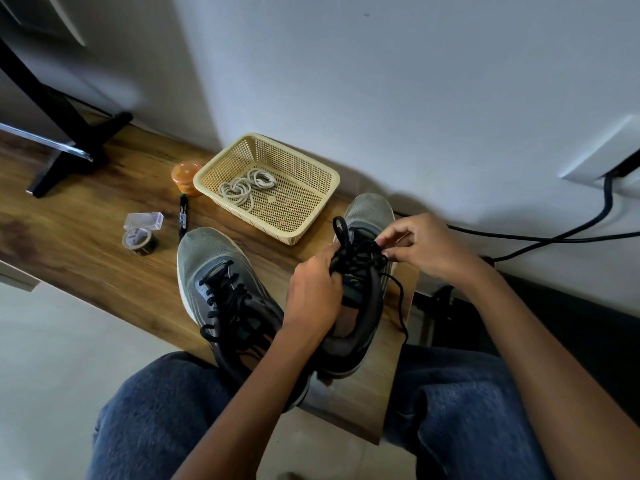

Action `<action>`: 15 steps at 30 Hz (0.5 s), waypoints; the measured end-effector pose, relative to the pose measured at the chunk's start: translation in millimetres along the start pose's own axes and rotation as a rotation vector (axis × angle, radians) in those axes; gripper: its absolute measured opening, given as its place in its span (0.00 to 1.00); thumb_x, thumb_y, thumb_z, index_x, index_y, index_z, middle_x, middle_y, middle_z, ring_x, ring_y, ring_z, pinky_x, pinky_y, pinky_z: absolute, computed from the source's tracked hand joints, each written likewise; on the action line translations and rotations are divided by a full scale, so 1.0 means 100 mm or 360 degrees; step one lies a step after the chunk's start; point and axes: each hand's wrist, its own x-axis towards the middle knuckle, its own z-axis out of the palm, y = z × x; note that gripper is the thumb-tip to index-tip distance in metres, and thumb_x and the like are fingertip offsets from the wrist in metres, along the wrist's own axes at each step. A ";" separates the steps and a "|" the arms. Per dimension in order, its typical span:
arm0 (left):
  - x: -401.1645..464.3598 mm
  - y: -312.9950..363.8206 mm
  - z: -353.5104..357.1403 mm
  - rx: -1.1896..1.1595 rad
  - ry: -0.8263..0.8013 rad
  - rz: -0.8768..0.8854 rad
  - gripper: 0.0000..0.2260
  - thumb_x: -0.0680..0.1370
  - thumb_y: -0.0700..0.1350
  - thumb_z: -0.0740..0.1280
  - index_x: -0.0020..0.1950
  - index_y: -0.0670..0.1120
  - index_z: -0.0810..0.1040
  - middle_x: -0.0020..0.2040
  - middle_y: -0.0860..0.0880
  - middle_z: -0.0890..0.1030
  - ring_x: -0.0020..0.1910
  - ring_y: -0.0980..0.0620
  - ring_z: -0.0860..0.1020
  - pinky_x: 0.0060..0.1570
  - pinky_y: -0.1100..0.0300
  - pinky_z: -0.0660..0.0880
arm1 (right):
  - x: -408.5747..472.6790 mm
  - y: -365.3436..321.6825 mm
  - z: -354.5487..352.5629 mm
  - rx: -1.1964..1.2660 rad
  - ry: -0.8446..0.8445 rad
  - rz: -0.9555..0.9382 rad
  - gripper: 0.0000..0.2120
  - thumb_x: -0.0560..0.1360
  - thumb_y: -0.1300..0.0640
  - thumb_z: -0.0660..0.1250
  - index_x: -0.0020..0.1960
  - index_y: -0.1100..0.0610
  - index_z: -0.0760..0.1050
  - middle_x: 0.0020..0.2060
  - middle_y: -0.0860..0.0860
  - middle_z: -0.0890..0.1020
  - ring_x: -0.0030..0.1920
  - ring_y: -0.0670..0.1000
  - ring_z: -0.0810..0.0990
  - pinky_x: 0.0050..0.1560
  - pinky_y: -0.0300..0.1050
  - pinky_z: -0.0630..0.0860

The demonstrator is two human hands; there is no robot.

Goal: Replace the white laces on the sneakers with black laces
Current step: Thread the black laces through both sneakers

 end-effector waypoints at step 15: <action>-0.05 0.06 -0.02 0.0041 0.0016 0.0020 0.17 0.75 0.32 0.56 0.58 0.44 0.77 0.40 0.47 0.76 0.42 0.44 0.75 0.40 0.57 0.68 | 0.02 0.14 -0.04 0.0017 -0.0274 -0.0048 0.09 0.78 0.62 0.64 0.42 0.49 0.74 0.43 0.52 0.78 0.44 0.48 0.75 0.55 0.52 0.74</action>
